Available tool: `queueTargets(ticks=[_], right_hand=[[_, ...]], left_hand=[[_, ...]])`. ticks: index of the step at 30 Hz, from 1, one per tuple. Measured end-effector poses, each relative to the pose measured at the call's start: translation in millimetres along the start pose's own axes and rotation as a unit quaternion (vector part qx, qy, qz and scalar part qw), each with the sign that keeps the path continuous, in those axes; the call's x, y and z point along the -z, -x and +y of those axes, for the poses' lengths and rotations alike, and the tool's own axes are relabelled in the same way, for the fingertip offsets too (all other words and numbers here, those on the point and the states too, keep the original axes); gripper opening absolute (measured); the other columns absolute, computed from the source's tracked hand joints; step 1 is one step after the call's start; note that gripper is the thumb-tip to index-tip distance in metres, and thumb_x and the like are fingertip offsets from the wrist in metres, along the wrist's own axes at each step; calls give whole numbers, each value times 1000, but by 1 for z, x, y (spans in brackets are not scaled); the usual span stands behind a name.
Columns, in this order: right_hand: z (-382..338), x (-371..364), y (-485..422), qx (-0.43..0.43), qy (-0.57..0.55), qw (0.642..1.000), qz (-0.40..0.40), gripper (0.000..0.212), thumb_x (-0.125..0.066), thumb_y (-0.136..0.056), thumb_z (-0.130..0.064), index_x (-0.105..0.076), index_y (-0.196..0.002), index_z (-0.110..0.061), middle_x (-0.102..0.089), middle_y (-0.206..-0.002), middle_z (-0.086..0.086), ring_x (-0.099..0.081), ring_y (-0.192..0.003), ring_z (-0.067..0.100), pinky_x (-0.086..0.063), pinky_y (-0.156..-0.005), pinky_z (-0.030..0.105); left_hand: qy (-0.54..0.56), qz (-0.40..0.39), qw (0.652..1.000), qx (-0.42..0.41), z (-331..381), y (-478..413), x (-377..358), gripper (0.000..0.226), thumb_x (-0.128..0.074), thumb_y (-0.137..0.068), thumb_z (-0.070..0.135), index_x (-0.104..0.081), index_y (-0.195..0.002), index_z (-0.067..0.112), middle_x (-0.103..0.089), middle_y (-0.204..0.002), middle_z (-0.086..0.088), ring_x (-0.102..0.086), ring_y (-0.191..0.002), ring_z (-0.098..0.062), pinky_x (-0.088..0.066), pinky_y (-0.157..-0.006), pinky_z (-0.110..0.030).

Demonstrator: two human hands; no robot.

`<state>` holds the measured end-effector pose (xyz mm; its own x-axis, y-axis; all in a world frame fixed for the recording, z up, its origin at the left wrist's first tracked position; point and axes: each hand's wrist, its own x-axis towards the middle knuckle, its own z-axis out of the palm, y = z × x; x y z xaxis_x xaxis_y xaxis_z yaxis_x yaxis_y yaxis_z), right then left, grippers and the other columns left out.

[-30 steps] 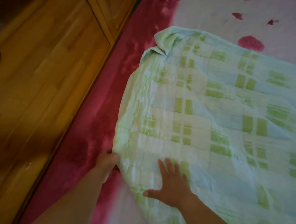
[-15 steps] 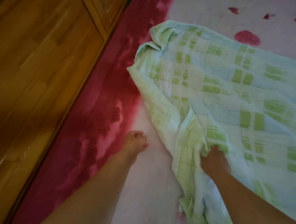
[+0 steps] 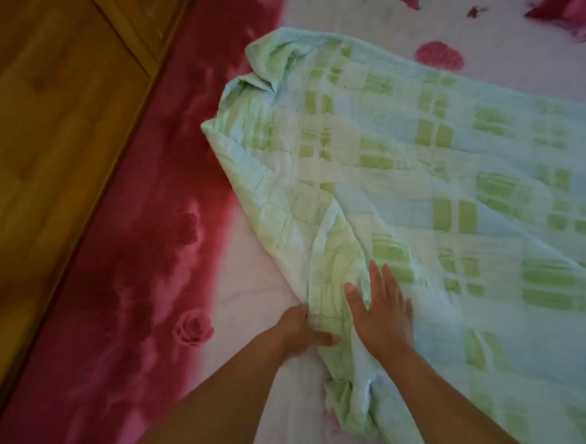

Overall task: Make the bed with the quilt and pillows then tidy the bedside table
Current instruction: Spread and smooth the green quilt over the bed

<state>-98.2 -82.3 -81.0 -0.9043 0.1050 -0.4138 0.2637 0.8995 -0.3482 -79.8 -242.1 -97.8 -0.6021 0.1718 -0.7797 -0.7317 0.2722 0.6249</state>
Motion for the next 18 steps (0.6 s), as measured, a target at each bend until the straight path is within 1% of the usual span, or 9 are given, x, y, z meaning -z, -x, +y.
queueTargets(ticks=[2,4,7,9,11,13,14,16,18], right_hand=[[2,5,17,49,-37,997,37,85,-24,-83,-74,-6,-153,-29,-2,-161,-2,-7,-148,19,-8,-118,43],[7,9,33,99,-66,988,94,80,-39,-84,-66,-24,-150,-24,-26,-151,2,-27,-138,18,-28,-110,38],[15,11,56,156,-115,971,139,38,-51,-83,-47,-47,-116,-29,-51,-89,-13,-55,-82,9,-48,-71,29],[16,9,73,160,-103,981,42,29,-43,-81,-56,-46,-100,-34,-47,-65,-14,-53,-64,6,-44,-63,28],[16,1,91,175,-37,982,-62,50,-38,-79,-70,-49,-114,-35,-56,-89,-17,-62,-87,8,-45,-74,28],[15,-8,100,143,-20,980,-137,75,-45,-81,-73,-33,-141,-30,-46,-132,-11,-53,-120,14,-43,-93,31],[13,-11,105,130,-7,980,-149,83,-48,-81,-72,-26,-147,-26,-39,-140,-8,-48,-126,17,-42,-97,34],[6,-21,115,179,54,981,-52,76,-59,-81,-61,-37,-140,-18,-46,-130,1,-55,-115,26,-48,-88,38],[-4,-30,132,225,17,970,89,37,-63,-79,-41,-51,-107,-20,-59,-94,3,-65,-79,28,-52,-60,36]], left_hand=[[11,11,1000,-9,-3,7,-8,35,-74,-82,17,-66,-114,5,-69,-113,-8,-66,-99,-16,-53,-90,-29],[47,88,994,-37,4,17,-10,22,-62,-92,19,-65,-112,11,-69,-108,-3,-65,-93,-14,-54,-82,-27],[66,273,956,-81,18,27,8,10,-51,-96,23,-58,-92,16,-64,-87,0,-59,-80,-17,-43,-69,-26],[-2,354,931,-95,23,34,27,20,-49,-96,22,-49,-80,11,-54,-73,-1,-51,-75,-22,-35,-64,-29],[-57,393,913,-88,27,49,43,22,-47,-96,21,-44,-78,9,-49,-72,-4,-47,-73,-24,-28,-62,-31],[-72,403,910,-55,31,60,56,20,-45,-97,19,-50,-85,5,-56,-83,-14,-52,-81,-27,-28,-64,-32],[-94,405,909,-30,30,68,60,20,-43,-98,17,-56,-95,1,-61,-95,-19,-56,-91,-31,-35,-69,-33],[-167,382,909,28,25,83,67,29,-38,-99,10,-55,-120,-2,-60,-118,-20,-53,-114,-34,-43,-89,-36],[-165,358,917,55,25,105,70,35,-37,-98,7,-48,-130,-1,-57,-128,-16,-52,-121,-32,-43,-96,-34]])
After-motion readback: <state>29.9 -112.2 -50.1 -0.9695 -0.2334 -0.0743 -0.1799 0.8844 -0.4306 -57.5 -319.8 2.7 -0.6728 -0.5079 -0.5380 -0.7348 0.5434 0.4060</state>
